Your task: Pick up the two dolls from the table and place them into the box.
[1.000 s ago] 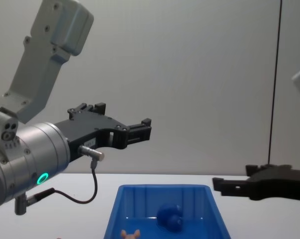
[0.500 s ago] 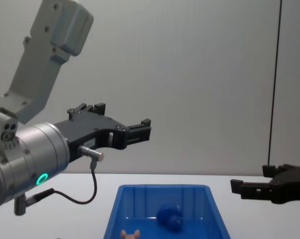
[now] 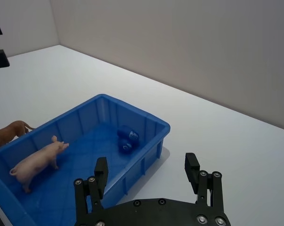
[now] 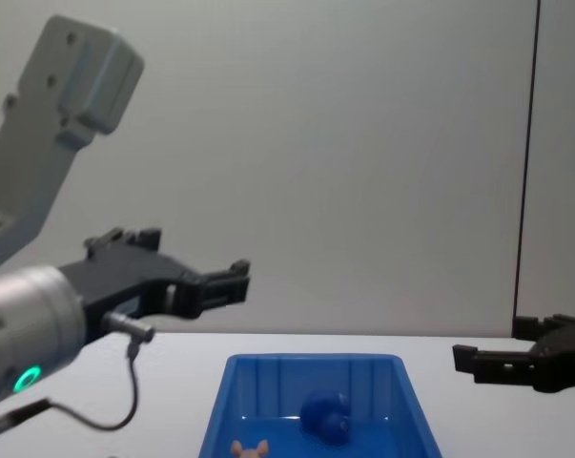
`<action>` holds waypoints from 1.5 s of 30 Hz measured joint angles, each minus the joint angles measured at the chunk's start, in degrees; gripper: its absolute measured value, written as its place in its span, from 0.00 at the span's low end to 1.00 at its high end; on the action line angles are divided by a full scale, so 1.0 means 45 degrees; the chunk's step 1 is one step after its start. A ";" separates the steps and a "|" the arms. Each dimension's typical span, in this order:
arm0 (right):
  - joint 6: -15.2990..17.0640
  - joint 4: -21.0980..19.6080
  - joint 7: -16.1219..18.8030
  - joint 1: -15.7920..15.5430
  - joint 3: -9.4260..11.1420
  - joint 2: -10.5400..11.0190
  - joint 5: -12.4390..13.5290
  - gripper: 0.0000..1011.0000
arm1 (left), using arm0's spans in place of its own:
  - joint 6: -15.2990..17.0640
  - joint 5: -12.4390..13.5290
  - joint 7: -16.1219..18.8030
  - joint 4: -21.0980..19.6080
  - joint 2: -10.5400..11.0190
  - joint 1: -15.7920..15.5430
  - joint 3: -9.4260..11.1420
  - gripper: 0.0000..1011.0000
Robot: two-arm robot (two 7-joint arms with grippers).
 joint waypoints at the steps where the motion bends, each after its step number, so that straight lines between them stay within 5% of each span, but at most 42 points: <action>1: 0.0000 0.0000 0.0000 0.0000 0.0000 0.0000 0.0000 0.99 | 0.0064 -0.0042 0.0089 -0.0064 0.0056 0.0070 -0.0012 0.99; 20: -0.0048 -0.0039 0.0055 -0.0054 0.0038 0.0070 0.0037 0.99 | 0.0838 -0.1106 0.1440 -0.0976 0.1328 0.1975 -0.0237 0.99; 45: -0.0063 -0.0048 0.0068 -0.0069 0.0044 0.0089 0.0040 0.99 | 0.1376 -0.1383 0.0450 0.0236 0.1268 0.2107 -0.0426 0.99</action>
